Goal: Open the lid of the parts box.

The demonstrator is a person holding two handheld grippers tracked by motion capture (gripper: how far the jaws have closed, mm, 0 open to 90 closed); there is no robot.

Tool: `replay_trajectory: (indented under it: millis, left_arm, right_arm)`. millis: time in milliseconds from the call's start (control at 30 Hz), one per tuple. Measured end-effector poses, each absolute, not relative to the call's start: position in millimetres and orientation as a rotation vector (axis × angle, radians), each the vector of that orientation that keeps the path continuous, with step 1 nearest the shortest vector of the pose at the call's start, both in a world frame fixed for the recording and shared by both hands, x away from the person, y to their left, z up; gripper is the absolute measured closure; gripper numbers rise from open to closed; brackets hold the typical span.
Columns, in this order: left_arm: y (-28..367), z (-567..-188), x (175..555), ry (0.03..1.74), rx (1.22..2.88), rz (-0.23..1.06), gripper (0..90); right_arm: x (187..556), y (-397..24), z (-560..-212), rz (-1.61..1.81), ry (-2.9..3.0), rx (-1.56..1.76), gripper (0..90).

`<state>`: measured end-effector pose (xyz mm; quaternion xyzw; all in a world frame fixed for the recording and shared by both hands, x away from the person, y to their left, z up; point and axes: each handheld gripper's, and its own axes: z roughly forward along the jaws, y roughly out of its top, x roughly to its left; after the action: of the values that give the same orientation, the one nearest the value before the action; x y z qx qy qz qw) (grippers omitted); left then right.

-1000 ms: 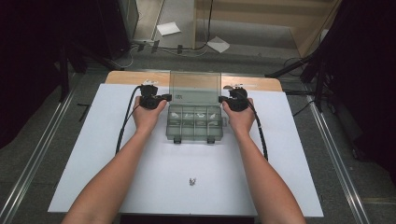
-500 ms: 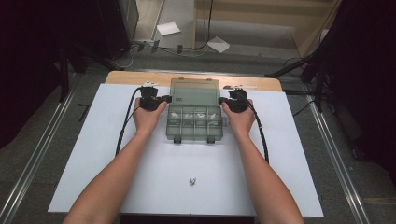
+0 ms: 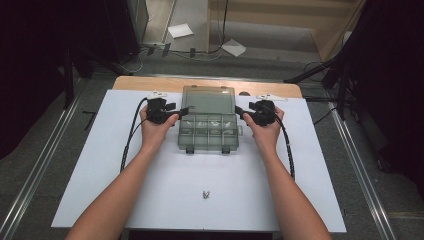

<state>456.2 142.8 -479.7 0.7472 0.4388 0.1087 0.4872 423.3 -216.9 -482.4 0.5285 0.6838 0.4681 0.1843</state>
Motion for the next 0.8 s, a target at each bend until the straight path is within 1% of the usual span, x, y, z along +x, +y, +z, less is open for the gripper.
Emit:
replay_trajectory:
  millis: [33,67,100,133,200,267,300,533,800]
  left_arm:
    - [143.3,-479.2,454.0,1.057,1.817,0.265,26.4]
    - [143.7,-478.5,451.7,1.047,1.82,0.266,18.4]
    - [143.5,-477.6,449.1,1.043,1.823,0.264,14.6]
    - [143.3,-476.9,446.7,1.033,1.827,0.263,14.6]
    - [143.6,-474.5,440.9,1.005,1.835,0.259,9.2]
    - [144.8,-472.0,435.5,0.98,1.831,0.259,1.6]
    - [145.8,-470.7,432.3,0.968,1.83,0.257,0.0]
    - [153.5,-465.7,411.1,0.919,1.825,0.282,0.0]
    - [166.5,-466.6,387.3,0.907,1.812,0.302,0.0]
  right_arm:
    - [423.3,-216.9,-482.4,1.32,1.928,1.49,23.8]
    - [417.5,-217.7,-480.0,1.325,1.931,1.481,13.2]
    - [414.9,-218.3,-479.3,1.32,1.931,1.468,10.3]
    - [414.9,-218.3,-479.3,1.32,1.931,1.468,10.3]
    - [408.9,-218.7,-478.2,1.331,1.934,1.453,0.9]
    - [403.0,-218.5,-477.6,1.34,1.942,1.437,0.0]
    - [399.9,-218.1,-477.2,1.327,1.94,1.432,0.0]
    - [378.5,-217.1,-475.5,1.332,1.937,1.403,0.0]
    - [354.3,-221.4,-476.2,1.331,1.924,1.38,0.0]
